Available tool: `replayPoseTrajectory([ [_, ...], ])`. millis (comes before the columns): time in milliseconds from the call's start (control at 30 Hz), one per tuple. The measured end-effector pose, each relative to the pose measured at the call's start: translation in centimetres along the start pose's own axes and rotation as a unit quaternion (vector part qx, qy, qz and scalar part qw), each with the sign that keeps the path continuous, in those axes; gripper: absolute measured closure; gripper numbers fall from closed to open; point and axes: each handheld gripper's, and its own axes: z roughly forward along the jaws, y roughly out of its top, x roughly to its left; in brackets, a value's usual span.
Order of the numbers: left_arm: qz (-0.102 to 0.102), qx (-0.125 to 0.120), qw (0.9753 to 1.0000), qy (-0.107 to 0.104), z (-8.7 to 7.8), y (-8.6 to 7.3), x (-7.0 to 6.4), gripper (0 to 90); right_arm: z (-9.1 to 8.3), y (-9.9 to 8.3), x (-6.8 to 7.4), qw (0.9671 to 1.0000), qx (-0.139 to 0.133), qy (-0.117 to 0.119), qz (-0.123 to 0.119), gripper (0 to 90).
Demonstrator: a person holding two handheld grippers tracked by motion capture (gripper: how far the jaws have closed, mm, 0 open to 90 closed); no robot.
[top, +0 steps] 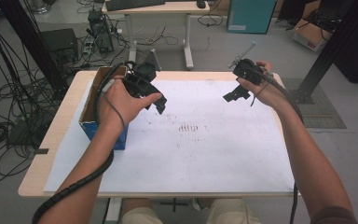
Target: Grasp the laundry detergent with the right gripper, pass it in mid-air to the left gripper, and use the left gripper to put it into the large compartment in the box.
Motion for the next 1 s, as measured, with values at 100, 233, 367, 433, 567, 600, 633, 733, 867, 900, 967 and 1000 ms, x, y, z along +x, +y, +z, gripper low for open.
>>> replayPoseTrajectory([
  [100, 0.012, -0.002, 0.9998, -0.014, 1.1, -0.2, -0.5, 11.9, 0.5, 0.5, -0.6, 0.9999, 0.011, -0.009, 0.004, 5.3],
  [233, 0.023, 0.005, 0.9994, -0.024, 2.5, -0.3, -0.7, 10.8, 0.6, 1.1, -0.9, 0.9998, 0.020, -0.010, -0.001, 5.4],
  [367, 0.029, 0.005, 0.9991, -0.029, 3.0, -0.3, -0.7, 10.7, 0.6, 1.5, -1.0, 0.9997, 0.021, -0.012, -0.004, 5.4],
  [433, 0.032, 0.002, 0.9990, -0.032, 3.2, -0.3, -0.8, 10.5, 0.6, 1.6, -1.0, 0.9996, 0.027, -0.013, 0.003, 5.5],
  [567, 0.038, 0.000, 0.9987, -0.034, 3.3, -0.2, -1.0, 10.3, 0.6, 1.8, -1.2, 0.9995, 0.028, -0.014, 0.002, 5.5],
  [600, 0.042, -0.001, 0.9986, -0.033, 3.3, -0.2, -1.1, 10.2, 0.6, 1.9, -1.1, 0.9995, 0.029, -0.015, 0.003, 5.5],
  [633, 0.044, -0.002, 0.9985, -0.034, 3.3, -0.2, -1.1, 10.2, 0.7, 2.0, -1.1, 0.9994, 0.031, -0.013, 0.004, 5.5],
  [733, 0.049, -0.001, 0.9982, -0.036, 3.6, -0.2, -1.3, 10.1, 0.7, 2.1, -1.1, 0.9995, 0.029, -0.013, 0.000, 5.5],
  [867, 0.051, 0.002, 0.9980, -0.036, 4.0, -0.3, -1.4, 10.0, 1.0, 2.2, -1.3, 0.9995, 0.025, -0.011, -0.016, 5.6],
  [900, 0.051, 0.001, 0.9980, -0.037, 4.0, -0.3, -1.4, 10.1, 1.0, 2.2, -1.3, 0.9994, 0.027, -0.013, -0.019, 5.6],
  [967, 0.049, -0.003, 0.9981, -0.037, 4.0, -0.4, -1.4, 10.1, 1.0, 2.2, -1.1, 0.9992, 0.031, -0.016, -0.022, 5.6],
  [1000, 0.049, -0.002, 0.9981, -0.037, 3.9, -0.4, -1.4, 10.1, 1.0, 2.1, -1.1, 0.9992, 0.029, -0.016, -0.023, 5.6],
])
